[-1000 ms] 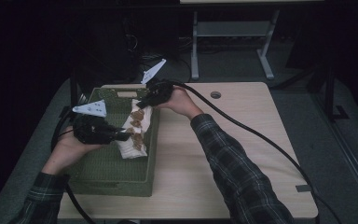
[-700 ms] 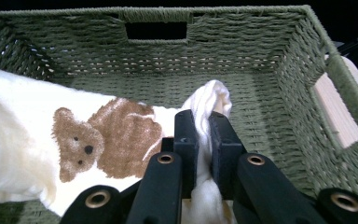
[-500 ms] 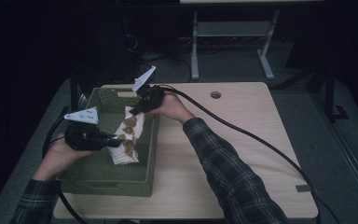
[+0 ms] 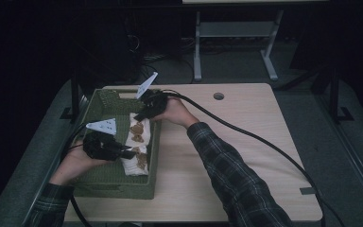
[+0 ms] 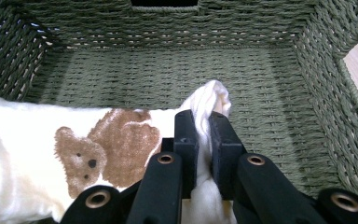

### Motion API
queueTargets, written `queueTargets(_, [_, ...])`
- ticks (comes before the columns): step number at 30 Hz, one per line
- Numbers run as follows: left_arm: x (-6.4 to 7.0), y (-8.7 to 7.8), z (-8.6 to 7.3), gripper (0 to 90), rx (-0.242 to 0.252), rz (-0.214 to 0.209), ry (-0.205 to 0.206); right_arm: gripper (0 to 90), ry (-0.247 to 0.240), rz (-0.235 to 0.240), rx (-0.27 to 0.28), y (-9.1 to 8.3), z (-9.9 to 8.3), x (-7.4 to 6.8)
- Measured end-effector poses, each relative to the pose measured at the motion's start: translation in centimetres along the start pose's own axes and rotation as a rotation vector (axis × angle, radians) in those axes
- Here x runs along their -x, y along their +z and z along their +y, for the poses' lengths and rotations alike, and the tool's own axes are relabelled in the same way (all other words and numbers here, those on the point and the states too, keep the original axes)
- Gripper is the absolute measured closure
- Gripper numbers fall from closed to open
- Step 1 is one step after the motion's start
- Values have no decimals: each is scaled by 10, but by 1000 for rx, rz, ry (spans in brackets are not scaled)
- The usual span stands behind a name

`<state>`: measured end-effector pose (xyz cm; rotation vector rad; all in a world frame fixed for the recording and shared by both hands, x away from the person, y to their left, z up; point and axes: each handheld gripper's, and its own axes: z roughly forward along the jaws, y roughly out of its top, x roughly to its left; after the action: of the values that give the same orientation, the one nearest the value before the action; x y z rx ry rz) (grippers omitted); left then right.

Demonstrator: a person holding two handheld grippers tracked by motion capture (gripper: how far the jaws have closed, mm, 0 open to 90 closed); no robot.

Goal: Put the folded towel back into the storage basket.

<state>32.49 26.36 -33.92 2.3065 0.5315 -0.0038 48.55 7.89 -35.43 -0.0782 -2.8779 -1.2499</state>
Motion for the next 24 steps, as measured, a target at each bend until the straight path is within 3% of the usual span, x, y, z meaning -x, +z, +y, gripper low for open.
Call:
queueTargets(2, [-2, 0, 1, 598, 17, 20, -10, 834, -1, -5, 6, -2, -1, 1])
queueTargets(5, [-3, -1, 2, 483, 39, 48, -3, 833, -1, -11, 8, -4, -2, 3])
queueTargets(13, [-3, -1, 5, 408, 74, 75, 2, 834, -2, -31, 13, -6, 1, 10])
queueTargets(24, [-4, 0, 7, 396, 93, 78, -1, 818, 11, -65, 20, -7, 0, 36])
